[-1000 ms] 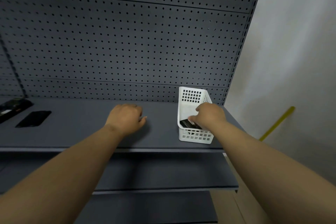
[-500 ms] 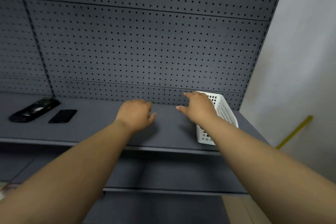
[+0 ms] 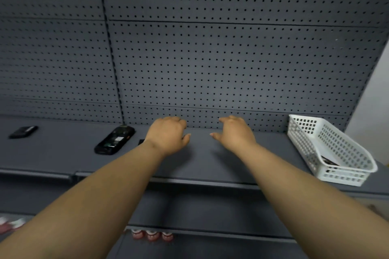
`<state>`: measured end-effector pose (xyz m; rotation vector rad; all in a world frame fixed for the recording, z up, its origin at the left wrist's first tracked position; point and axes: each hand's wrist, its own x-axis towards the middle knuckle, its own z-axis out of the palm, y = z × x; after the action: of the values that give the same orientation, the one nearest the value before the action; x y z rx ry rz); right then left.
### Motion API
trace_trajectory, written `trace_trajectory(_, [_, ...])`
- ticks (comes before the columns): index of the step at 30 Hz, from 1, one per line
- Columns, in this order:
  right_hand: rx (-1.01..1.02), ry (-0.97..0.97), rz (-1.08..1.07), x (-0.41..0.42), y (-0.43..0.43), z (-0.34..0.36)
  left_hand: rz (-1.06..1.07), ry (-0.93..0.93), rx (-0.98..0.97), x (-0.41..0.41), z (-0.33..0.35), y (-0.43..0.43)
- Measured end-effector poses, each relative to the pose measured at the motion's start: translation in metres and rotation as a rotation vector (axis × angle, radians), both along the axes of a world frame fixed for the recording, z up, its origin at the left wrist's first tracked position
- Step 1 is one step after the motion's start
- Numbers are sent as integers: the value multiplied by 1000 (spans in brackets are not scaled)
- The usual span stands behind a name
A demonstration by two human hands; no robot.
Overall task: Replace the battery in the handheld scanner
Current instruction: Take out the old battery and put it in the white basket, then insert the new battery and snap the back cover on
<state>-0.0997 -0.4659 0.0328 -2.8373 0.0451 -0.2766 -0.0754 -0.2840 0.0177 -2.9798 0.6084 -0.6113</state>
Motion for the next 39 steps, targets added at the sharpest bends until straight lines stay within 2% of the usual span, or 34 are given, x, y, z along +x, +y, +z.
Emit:
trace_trajectory(8, [55, 40, -31, 7, 71, -11, 11, 54, 46, 12, -2, 76])
trace_trajectory(29, [3, 42, 53, 18, 110, -12, 128, 101, -36, 8, -14, 128])
trace_trajectory(39, [1, 28, 69, 45, 196, -13, 140, 92, -42, 30, -13, 208])
